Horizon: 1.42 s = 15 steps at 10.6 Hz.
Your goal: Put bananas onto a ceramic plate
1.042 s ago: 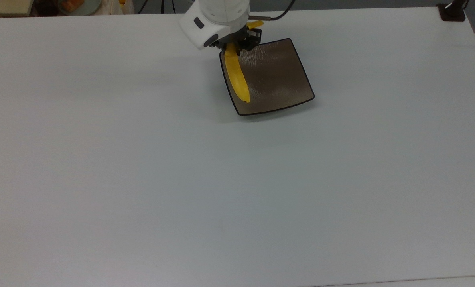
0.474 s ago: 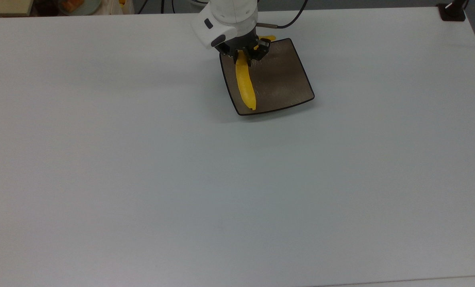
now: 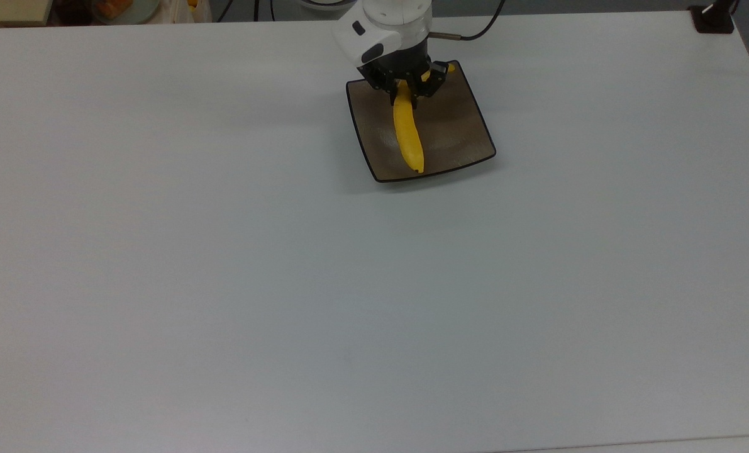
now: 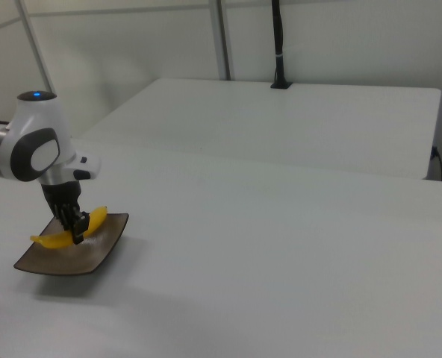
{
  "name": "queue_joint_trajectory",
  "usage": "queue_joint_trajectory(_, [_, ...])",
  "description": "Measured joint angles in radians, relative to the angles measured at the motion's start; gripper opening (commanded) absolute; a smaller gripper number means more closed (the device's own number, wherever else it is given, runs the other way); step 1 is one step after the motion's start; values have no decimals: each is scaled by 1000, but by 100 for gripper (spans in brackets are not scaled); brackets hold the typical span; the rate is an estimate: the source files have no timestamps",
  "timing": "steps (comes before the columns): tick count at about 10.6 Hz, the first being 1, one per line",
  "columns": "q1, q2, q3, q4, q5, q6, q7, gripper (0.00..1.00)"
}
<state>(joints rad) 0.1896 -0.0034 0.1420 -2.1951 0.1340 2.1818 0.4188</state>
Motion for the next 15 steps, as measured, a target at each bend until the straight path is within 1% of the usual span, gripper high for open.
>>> queue_joint_trajectory(2, [0,-1,14,-43,0,50,5,0])
queue_joint_trajectory(4, [0,-2,30,-57,0,54,20,1])
queue_joint_trajectory(5, [0,-3,31,-58,0,55,28,4])
queue_joint_trajectory(6, [0,-3,31,-58,0,55,34,11])
queue_joint_trajectory(9, [-1,-4,31,-62,0,55,39,25])
queue_joint_trajectory(10, [-1,-4,31,-63,0,55,39,33])
queue_joint_trajectory(11, [-1,-4,31,-64,0,55,39,45])
queue_joint_trajectory(12, [-1,-4,31,-64,0,55,39,64])
queue_joint_trajectory(13, [-1,-4,31,-64,0,55,39,89])
queue_joint_trajectory(14, [-1,-4,33,-64,0,55,39,100])
queue_joint_trajectory(15, [-1,-5,39,-64,0,50,40,100])
